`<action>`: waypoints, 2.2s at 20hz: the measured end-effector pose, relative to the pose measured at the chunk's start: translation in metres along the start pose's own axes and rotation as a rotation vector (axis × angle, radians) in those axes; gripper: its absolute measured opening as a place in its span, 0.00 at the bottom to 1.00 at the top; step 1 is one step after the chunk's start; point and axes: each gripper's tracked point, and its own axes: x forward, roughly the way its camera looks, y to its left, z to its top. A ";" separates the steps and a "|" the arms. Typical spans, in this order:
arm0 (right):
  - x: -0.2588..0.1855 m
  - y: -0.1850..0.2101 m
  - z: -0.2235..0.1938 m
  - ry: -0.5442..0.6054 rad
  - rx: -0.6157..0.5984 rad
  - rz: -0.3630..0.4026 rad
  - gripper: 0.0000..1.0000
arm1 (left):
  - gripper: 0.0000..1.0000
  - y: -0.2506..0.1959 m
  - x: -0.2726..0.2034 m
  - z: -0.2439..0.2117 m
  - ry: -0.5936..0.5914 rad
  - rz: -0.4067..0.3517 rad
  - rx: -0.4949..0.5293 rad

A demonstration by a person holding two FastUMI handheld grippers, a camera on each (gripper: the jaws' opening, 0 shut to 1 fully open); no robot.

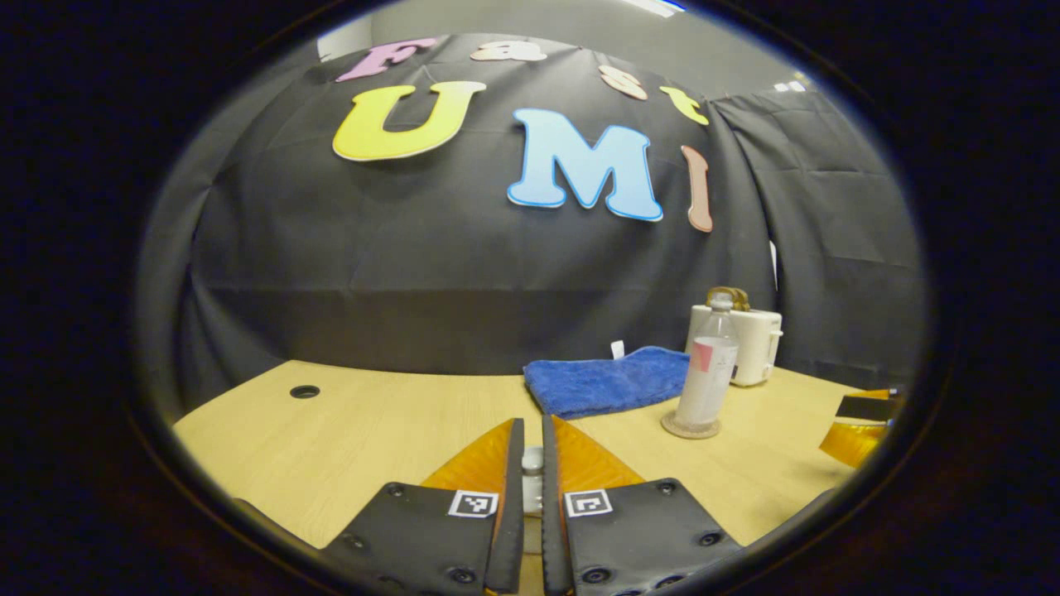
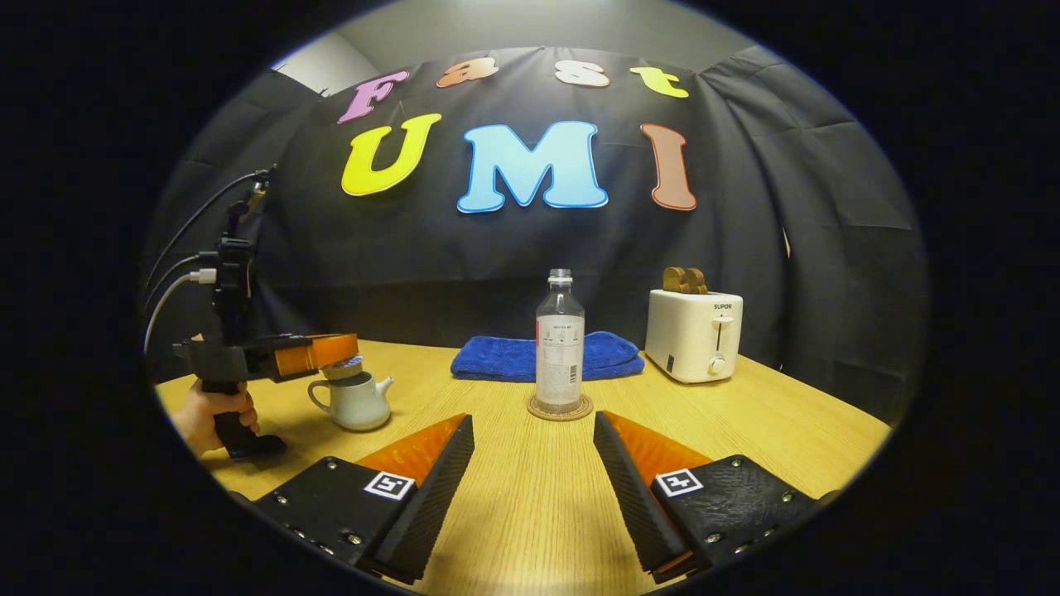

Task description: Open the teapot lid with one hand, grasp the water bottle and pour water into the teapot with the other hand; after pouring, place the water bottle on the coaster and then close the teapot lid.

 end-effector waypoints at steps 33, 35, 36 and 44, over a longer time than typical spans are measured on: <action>-0.018 0.017 -0.001 -0.028 0.008 0.045 0.90 | 0.39 -0.034 -0.073 -0.003 -0.067 0.089 0.050; -0.025 0.017 0.000 -0.040 0.011 0.043 0.90 | 0.39 -0.038 -0.088 -0.004 -0.082 0.102 0.050; -0.027 0.018 0.000 -0.044 0.009 0.044 0.90 | 0.39 -0.040 -0.095 -0.001 -0.096 0.108 0.050; -0.046 0.030 0.000 -0.069 -0.004 0.055 0.90 | 0.40 -0.051 -0.143 0.002 -0.099 0.137 0.049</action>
